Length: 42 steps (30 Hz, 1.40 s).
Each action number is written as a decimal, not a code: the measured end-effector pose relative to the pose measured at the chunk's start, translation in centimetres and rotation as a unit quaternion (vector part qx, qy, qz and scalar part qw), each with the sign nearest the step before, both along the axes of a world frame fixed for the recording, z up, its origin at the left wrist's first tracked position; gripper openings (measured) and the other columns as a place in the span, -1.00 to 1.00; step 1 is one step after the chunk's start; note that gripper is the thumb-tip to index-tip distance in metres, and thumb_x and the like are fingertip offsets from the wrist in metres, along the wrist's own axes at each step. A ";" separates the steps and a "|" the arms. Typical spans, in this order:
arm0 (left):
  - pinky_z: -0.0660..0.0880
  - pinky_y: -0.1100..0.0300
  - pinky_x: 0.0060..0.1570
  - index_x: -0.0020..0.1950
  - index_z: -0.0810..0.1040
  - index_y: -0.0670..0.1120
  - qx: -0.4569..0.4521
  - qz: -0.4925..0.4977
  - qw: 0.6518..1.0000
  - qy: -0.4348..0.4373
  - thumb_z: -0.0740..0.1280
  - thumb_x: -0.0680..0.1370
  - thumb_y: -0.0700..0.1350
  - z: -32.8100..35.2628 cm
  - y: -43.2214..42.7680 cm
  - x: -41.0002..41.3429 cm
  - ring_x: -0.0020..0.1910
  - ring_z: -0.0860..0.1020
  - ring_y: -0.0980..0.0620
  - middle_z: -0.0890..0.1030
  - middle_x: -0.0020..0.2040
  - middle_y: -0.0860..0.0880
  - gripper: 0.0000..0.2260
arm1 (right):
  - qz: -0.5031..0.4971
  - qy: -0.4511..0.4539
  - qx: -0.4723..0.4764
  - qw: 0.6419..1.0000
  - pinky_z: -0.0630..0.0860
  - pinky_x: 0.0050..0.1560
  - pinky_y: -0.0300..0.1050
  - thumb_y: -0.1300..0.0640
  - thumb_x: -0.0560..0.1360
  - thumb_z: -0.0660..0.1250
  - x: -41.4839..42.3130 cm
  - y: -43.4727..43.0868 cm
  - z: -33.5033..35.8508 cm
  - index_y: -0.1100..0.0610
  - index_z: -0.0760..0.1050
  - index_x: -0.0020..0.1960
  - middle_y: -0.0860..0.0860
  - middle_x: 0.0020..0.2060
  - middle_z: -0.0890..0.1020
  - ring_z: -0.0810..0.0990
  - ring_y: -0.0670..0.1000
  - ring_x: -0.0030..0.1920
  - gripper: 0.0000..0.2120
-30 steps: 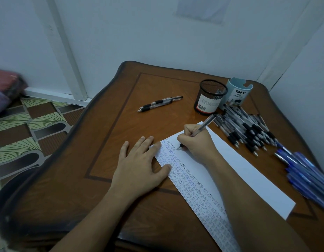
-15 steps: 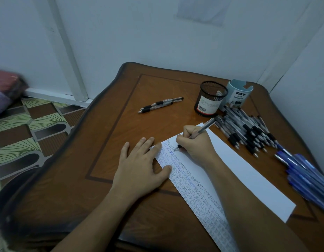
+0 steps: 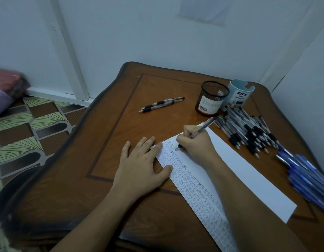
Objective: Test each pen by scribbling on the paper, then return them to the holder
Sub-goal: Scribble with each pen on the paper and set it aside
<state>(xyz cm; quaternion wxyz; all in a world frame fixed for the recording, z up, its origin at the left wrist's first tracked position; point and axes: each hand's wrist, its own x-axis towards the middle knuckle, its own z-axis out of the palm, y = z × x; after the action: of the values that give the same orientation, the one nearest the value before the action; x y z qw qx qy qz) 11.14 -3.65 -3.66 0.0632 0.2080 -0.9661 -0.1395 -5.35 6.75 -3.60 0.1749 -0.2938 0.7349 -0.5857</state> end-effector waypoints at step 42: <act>-0.19 -0.08 0.51 0.54 0.21 0.17 0.007 -0.001 1.000 0.011 -0.16 0.36 0.45 -0.1 0.0 0.0 0.57 -0.02 0.15 0.12 0.59 0.13 -0.20 | -0.004 0.021 0.010 1.000 0.37 -0.30 -0.01 0.24 0.35 0.32 0.4 -0.1 0.2 0.03 0.18 -0.47 -0.02 -0.51 0.24 0.35 -0.03 -0.44 -0.63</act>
<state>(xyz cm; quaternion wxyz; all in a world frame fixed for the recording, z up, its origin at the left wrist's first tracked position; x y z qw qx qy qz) 11.10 -3.64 -3.73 0.0717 0.2058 -0.9646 -0.1486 -4.97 6.62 -3.40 0.1597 -0.3013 0.7456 -0.5726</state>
